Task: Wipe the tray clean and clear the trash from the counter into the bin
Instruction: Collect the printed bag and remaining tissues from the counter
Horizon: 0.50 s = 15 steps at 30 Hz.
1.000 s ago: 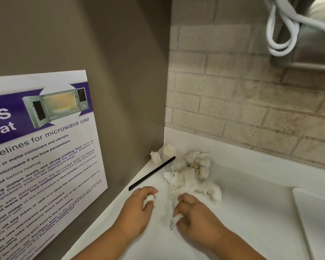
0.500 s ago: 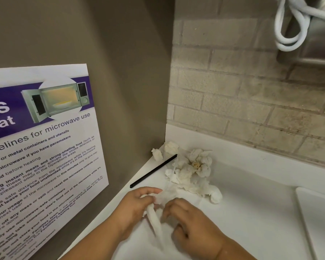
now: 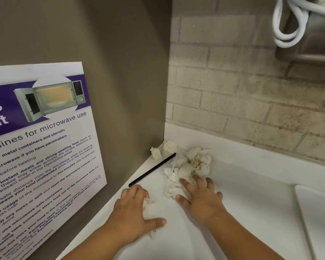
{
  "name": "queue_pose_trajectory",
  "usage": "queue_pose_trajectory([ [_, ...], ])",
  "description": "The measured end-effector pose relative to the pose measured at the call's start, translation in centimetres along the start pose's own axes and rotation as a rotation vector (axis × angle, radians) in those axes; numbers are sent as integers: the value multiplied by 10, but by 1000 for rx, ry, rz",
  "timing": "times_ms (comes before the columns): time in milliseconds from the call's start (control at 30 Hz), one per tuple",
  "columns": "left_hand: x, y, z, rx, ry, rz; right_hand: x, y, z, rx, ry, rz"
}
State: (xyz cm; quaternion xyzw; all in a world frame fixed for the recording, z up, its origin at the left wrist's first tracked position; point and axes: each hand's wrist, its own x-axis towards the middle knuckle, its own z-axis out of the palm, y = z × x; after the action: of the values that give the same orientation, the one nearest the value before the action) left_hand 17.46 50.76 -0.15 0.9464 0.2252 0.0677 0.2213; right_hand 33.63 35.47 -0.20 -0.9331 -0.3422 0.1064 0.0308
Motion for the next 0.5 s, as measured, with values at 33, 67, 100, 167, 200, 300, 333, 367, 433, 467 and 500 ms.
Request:
queue_pose_trajectory([
  [33, -2, 2, 1, 59, -27, 9, 1, -5, 1, -17, -1, -9],
  [67, -4, 4, 1, 97, -45, 17, 1, -10, 3, -30, 2, -18],
  [100, -5, 5, 2, 120, -57, 23, 2, -15, 5, -38, 6, -25],
  [167, -8, 5, 2, 124, -81, 32, 3, -23, 7, -34, 17, -28],
  [200, -10, 5, 1, 118, -94, 38, 3, -26, 8, -26, 29, -25],
  [300, -15, 1, -1, 80, -118, 54, 4, -28, 8, 32, 112, -12],
  [333, -17, 0, -2, 68, -117, 58, 4, -27, 9, 63, 149, -12],
  [367, -18, -1, -3, 57, -109, 57, 3, -25, 10, 88, 188, -16],
  [433, -20, -5, -3, 36, -82, 45, 2, -20, 13, 120, 267, -37],
  [467, -20, -7, -3, 23, -63, 38, 2, -16, 13, 140, 300, -53],
  [500, -21, -8, -3, 6, -42, 30, 1, -13, 13, 165, 319, -66],
])
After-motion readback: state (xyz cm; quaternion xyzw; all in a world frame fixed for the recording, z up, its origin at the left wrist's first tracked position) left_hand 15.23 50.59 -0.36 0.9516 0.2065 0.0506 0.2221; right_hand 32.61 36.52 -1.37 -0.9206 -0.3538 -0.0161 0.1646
